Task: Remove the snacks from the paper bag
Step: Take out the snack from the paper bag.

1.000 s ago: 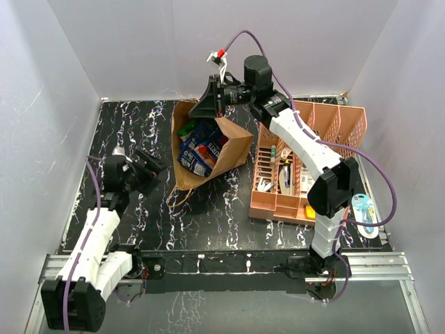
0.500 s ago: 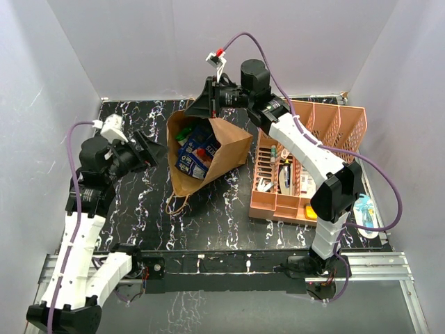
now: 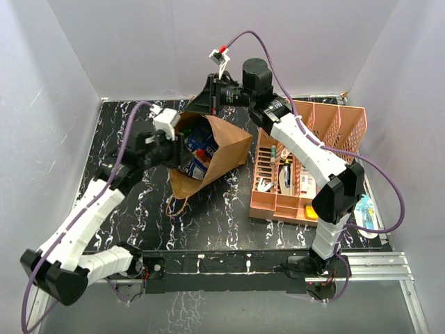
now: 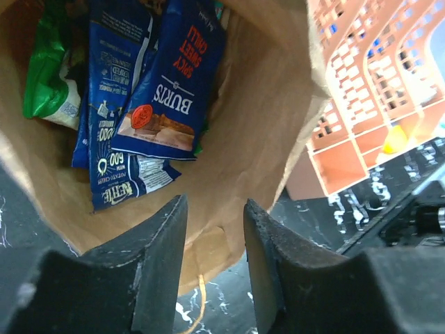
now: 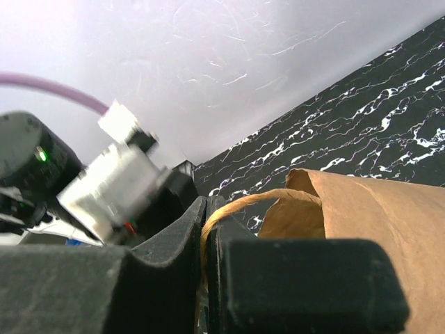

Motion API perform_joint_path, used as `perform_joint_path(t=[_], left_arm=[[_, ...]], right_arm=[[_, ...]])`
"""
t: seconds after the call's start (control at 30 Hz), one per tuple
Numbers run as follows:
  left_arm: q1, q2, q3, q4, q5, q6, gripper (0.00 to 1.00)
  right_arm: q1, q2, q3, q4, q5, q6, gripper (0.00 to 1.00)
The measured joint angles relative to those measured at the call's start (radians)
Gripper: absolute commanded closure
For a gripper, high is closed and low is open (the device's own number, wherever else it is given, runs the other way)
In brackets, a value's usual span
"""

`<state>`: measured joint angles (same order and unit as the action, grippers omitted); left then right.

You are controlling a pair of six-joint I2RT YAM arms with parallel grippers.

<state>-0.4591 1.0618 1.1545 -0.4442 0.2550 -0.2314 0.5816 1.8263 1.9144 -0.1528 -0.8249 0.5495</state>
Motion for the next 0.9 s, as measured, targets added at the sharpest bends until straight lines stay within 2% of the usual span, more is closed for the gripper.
perform_joint_path(t=[0.1,0.2,0.37,0.53,0.63,0.9], left_arm=[[-0.076,0.071,0.0,0.01,-0.085,0.048,0.74],[-0.118,0.117,-0.005,0.054,-0.154,0.076,0.75],[-0.137,0.12,-0.103,0.233,-0.266,0.147,0.77],[-0.14,0.176,-0.162,0.342,-0.367,0.217,0.8],[-0.14,0.22,-0.174,0.415,-0.408,0.248,0.78],[-0.14,0.335,-0.185,0.556,-0.47,0.278,0.63]], right_arm=[[0.0,-0.001,0.0,0.0,0.014,0.01,0.92],[0.0,-0.001,0.0,-0.001,0.026,0.018,0.93],[0.0,-0.001,0.0,-0.001,0.045,0.027,0.93],[0.0,-0.001,0.0,-0.001,0.05,0.028,0.93],[0.0,-0.007,0.0,-0.005,0.058,0.028,0.93],[0.0,-0.034,0.0,-0.031,0.073,0.023,0.93]])
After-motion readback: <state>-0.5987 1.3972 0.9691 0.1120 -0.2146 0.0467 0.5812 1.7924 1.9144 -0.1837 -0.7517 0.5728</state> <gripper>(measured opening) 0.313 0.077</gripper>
